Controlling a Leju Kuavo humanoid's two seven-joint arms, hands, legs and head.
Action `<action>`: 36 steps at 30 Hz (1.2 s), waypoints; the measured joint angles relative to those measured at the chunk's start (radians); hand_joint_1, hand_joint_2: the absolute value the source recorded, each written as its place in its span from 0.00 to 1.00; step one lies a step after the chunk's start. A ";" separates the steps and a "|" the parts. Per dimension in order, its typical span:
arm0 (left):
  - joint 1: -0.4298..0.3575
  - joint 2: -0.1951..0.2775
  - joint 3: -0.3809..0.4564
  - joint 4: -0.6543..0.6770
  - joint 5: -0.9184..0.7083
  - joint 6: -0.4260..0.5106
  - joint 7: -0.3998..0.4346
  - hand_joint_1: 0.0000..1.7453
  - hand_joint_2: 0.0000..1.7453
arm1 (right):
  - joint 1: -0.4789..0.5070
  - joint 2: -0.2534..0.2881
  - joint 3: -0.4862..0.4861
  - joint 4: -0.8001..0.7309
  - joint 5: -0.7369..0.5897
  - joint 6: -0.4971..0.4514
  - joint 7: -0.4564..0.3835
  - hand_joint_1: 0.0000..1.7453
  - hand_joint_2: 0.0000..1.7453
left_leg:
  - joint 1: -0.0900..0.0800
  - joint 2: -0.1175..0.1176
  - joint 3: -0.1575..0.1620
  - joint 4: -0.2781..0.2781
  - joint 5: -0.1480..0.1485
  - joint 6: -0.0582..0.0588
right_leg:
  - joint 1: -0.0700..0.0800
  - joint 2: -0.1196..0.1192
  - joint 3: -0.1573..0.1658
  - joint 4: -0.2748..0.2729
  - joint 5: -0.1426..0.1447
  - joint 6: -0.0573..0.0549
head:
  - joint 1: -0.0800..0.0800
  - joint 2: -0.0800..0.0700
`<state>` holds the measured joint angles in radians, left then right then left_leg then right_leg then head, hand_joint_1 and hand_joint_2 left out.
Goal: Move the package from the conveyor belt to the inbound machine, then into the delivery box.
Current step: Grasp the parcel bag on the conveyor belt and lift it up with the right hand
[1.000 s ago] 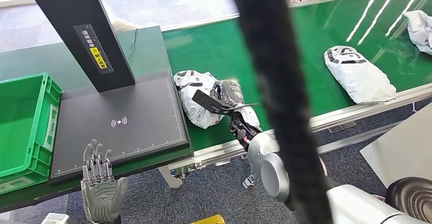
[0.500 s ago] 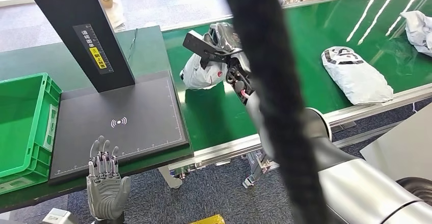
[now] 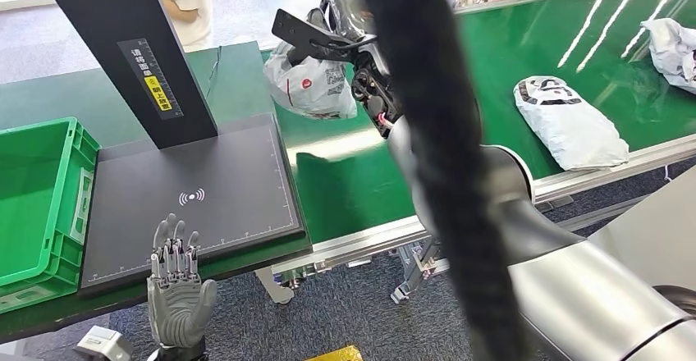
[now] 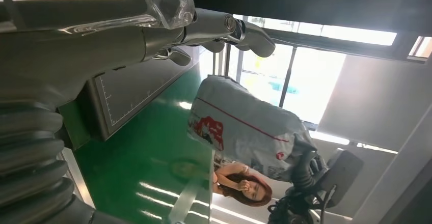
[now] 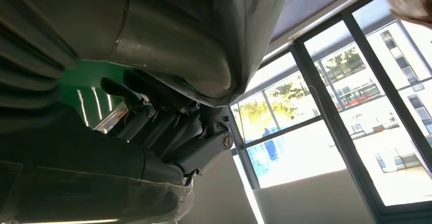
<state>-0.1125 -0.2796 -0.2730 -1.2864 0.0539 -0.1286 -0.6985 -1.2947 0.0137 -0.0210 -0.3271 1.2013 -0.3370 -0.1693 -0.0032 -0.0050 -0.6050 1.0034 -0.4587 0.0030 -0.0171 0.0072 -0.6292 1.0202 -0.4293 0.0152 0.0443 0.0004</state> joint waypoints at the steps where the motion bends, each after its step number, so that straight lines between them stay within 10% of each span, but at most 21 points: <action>1: -0.001 0.000 -0.001 0.002 0.001 0.000 0.000 0.00 1.00 | -0.004 0.001 0.001 0.000 0.001 0.001 0.002 1.00 0.00 | 0.000 0.000 0.000 0.000 0.000 0.000 | 0.000 0.000 0.000 0.000 0.000 0.000 | 0.000 0.000; 11: -0.017 0.000 -0.014 0.023 0.007 0.005 0.000 0.00 1.00 | -0.032 0.035 0.017 -0.002 0.014 0.003 0.011 1.00 0.00 | 0.000 0.002 0.000 0.000 0.000 0.000 | 0.000 0.001 0.000 0.000 0.000 0.000 | 0.000 0.000; 22: -0.045 0.000 -0.033 0.074 0.019 0.022 0.000 0.00 1.00 | -0.030 0.202 0.041 -0.002 0.027 -0.001 0.000 1.00 0.00 | 0.001 0.007 0.001 0.000 0.000 0.000 | 0.001 0.005 -0.001 0.001 0.000 0.000 | 0.000 0.000; 24: -0.046 0.000 -0.033 0.076 0.017 0.023 0.000 0.00 1.00 | -0.030 0.233 0.045 -0.002 0.023 -0.005 0.000 0.97 0.00 | 0.001 0.006 0.001 0.000 0.000 0.000 | 0.001 0.005 -0.001 0.001 0.000 0.000 | 0.000 0.000; 28: -0.047 0.000 -0.034 0.082 0.011 0.025 0.000 0.00 1.00 | -0.031 0.267 0.047 -0.003 0.008 -0.014 0.000 0.54 0.00 | 0.001 0.006 0.001 0.000 0.000 0.000 | 0.001 0.005 -0.001 0.000 0.000 0.000 | 0.000 0.000; 36: -0.050 0.000 -0.033 0.096 -0.003 0.010 0.000 0.00 1.00 | -0.009 0.233 0.048 -0.004 0.041 0.006 0.000 0.54 0.00 | 0.000 0.005 0.001 0.000 0.000 0.000 | 0.000 0.004 0.000 0.000 0.000 0.000 | 0.000 0.000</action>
<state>-0.1623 -0.2796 -0.3058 -1.1905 0.0512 -0.1189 -0.6985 -1.3033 0.2471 0.0273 -0.3308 1.2426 -0.3305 -0.1691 -0.0030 -0.0002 -0.6042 1.0036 -0.4585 0.0026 -0.0169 0.0109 -0.6295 1.0200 -0.4291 0.0149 0.0439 0.0004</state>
